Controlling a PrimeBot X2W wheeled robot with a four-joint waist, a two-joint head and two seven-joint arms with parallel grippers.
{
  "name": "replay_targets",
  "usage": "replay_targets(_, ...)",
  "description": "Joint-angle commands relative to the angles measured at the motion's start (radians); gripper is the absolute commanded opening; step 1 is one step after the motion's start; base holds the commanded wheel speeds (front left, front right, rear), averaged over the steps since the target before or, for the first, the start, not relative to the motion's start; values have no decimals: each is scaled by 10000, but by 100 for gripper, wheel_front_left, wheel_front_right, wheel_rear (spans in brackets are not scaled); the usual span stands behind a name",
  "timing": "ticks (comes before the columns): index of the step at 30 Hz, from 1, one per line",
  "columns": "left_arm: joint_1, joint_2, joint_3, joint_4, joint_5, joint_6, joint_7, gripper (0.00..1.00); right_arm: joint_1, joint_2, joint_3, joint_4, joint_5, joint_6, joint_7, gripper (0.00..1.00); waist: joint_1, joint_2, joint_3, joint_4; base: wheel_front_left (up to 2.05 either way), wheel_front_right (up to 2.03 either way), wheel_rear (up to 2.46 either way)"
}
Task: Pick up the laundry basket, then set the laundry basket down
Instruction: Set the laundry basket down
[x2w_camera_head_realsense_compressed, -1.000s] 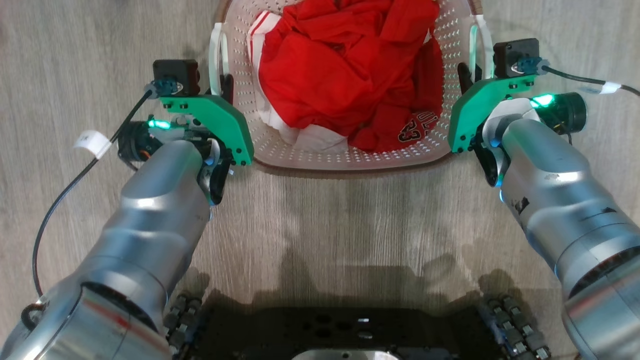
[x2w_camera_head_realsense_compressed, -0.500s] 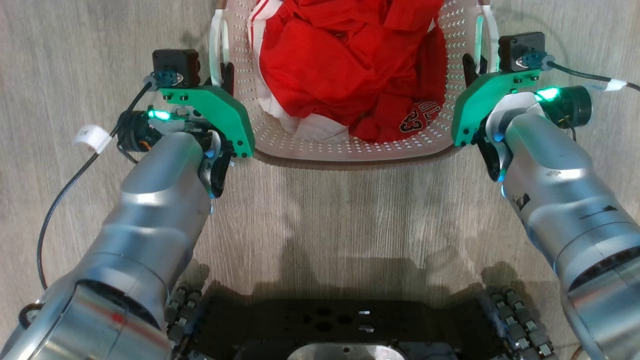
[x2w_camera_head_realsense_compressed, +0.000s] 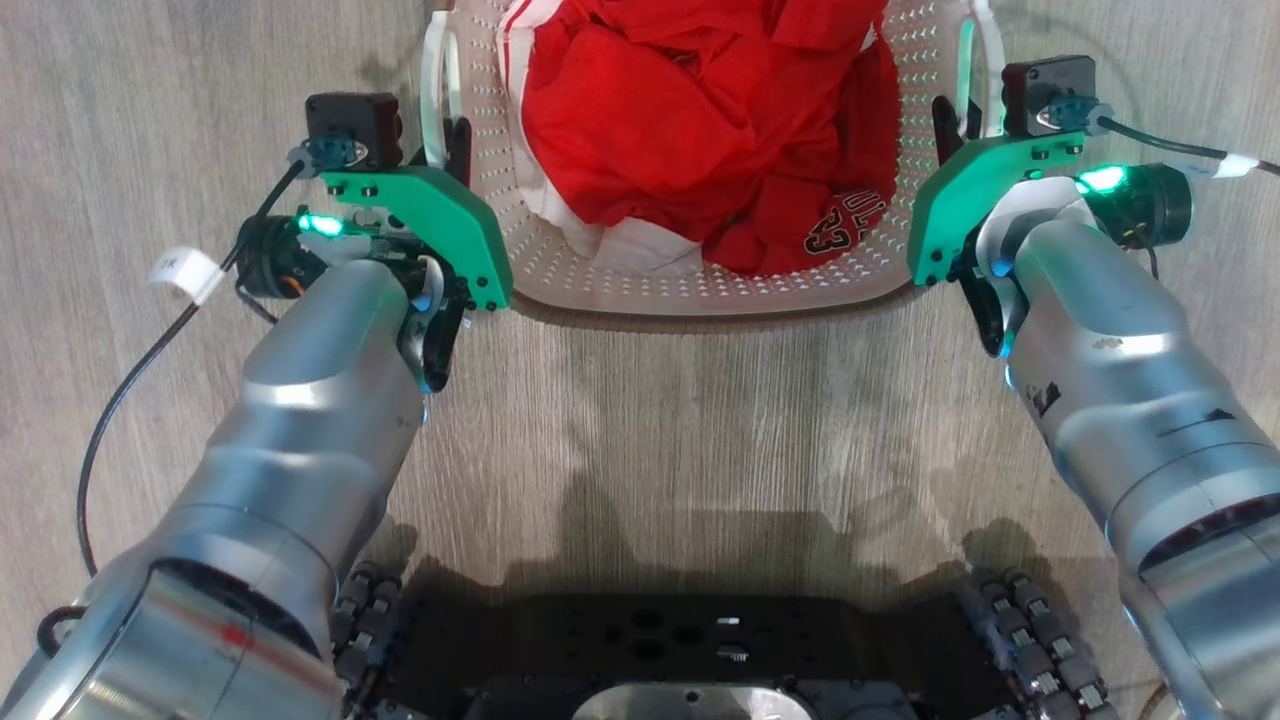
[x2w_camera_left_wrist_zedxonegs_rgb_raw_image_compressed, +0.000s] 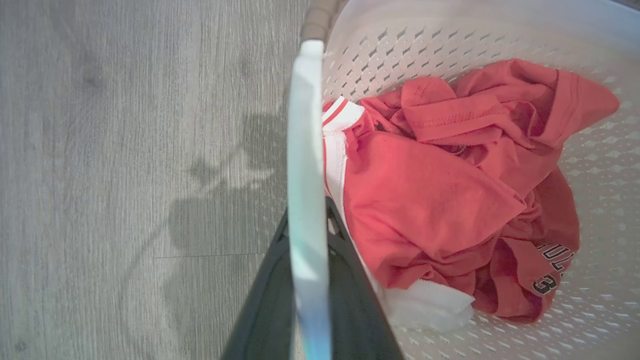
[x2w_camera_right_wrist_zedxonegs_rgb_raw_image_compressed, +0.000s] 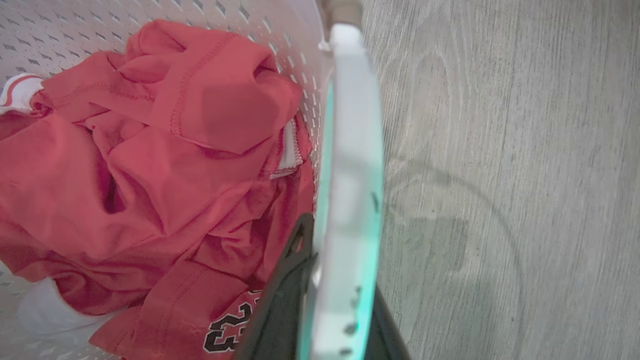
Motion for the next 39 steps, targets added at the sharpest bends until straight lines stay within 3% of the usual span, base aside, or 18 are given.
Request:
replay_targets(1,34,403,161,-107,-11,-3,-126,0,453,114,-20,-10,-269,-15,-96,0,0,0,5,4,0,0,0)
replay_targets(2,44,403,143,-117,-32,2,-126,0,462,117,-77,-10,-341,-15,-86,3,0,0,8,4,0,0,0)
replay_targets(5,81,403,75,-115,-111,9,-126,0,477,125,-252,-10,-539,-15,-80,31,0,0,8,1,0,0,0)
replay_targets(6,85,402,54,-115,-140,12,-126,4,483,127,-307,-10,-604,-15,-80,38,0,0,5,2,0,0,0)
replay_targets(7,95,402,34,-114,-182,9,-126,22,492,128,-354,-10,-650,-15,-81,48,0,0,0,12,0,0,0)
replay_targets(9,115,402,-6,-118,-285,8,-126,50,508,130,-417,-10,-712,-15,-82,96,0,0,-16,29,0,0,0)
replay_targets(10,131,402,-15,-121,-358,15,-126,80,511,130,-436,-10,-734,-15,-84,100,0,0,-26,33,0,0,0)
replay_targets(12,155,402,-66,-116,-491,16,-126,95,507,131,-465,-10,-778,-15,-87,100,0,0,-54,36,0,0,0)
replay_targets(14,155,402,-89,-120,-543,31,-126,100,501,131,-480,-10,-792,-15,-89,100,0,0,-66,38,0,0,0)
replay_targets(28,257,402,331,-583,-357,411,-126,100,416,132,-1006,-628,-1153,-15,-104,100,0,0,-613,-47,0,0,0)
replay_targets(39,1691,595,2539,-2994,2019,681,-126,100,1446,133,-2205,-2853,-2241,-15,-106,100,0,0,-2091,-267,0,0,0)
